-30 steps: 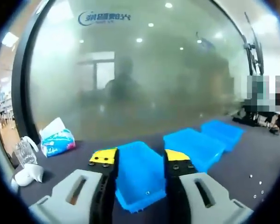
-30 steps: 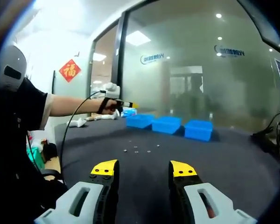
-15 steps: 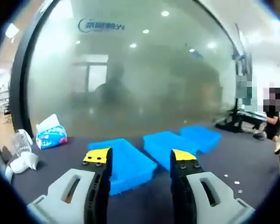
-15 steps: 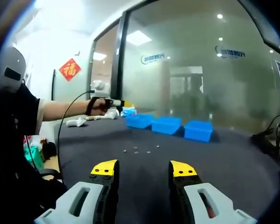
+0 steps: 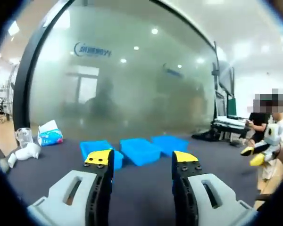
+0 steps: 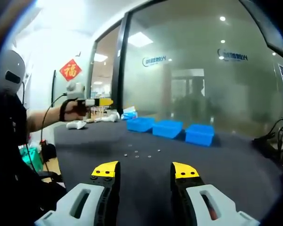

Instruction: Sort the screws, nuts, and washers into the corresponding bins

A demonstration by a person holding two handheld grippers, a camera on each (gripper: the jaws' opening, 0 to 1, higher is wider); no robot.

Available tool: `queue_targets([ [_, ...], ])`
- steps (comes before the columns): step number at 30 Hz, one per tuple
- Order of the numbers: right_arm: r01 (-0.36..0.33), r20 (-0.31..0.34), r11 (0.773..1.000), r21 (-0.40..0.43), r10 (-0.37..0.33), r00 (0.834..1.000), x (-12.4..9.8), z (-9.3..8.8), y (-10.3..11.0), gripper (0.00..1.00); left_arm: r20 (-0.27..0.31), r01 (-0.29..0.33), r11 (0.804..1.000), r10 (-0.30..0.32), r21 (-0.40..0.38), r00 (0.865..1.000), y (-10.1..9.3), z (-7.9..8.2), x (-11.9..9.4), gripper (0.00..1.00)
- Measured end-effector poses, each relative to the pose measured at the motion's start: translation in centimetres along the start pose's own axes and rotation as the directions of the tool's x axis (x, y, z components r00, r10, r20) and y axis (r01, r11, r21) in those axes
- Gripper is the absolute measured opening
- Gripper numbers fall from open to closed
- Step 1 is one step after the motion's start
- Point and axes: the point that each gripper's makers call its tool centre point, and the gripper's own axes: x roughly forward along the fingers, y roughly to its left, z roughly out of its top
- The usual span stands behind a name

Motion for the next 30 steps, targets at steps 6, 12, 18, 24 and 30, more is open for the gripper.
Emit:
queue_targets([
  [6, 0.008, 0.005, 1.0, -0.002, -0.008, 1.0, -0.2, 0.2, -0.2, 0.39, -0.028, 0.023, 0.996, -0.025, -0.09, 0.999, -0.9, -2.8, -4.2, 0.48],
  [12, 0.007, 0.001, 1.0, 0.0, -0.007, 1.0, -0.2, 0.0, -0.1, 0.39, -0.049, 0.029, 0.997, -0.033, -0.072, 0.998, -1.5, -4.2, -6.6, 0.48],
  [18, -0.005, -0.008, 1.0, -0.004, 0.005, 1.0, -0.2, -0.2, 0.4, 0.39, -0.07, 0.083, 0.996, -0.085, -0.027, 0.994, -2.7, -4.4, -7.1, 0.5],
  [24, -0.025, -0.02, 1.0, -0.012, 0.025, 0.999, -0.4, -0.4, 0.7, 0.41, -0.131, 0.187, 0.982, -0.188, -0.021, 0.973, -4.1, -5.2, -6.4, 0.5],
  [30, -0.038, -0.033, 0.999, -0.021, 0.037, 0.999, -0.5, -0.7, 0.9, 0.41, -0.218, 0.306, 0.952, -0.299, -0.005, 0.929, -5.3, -6.5, -5.7, 0.5],
])
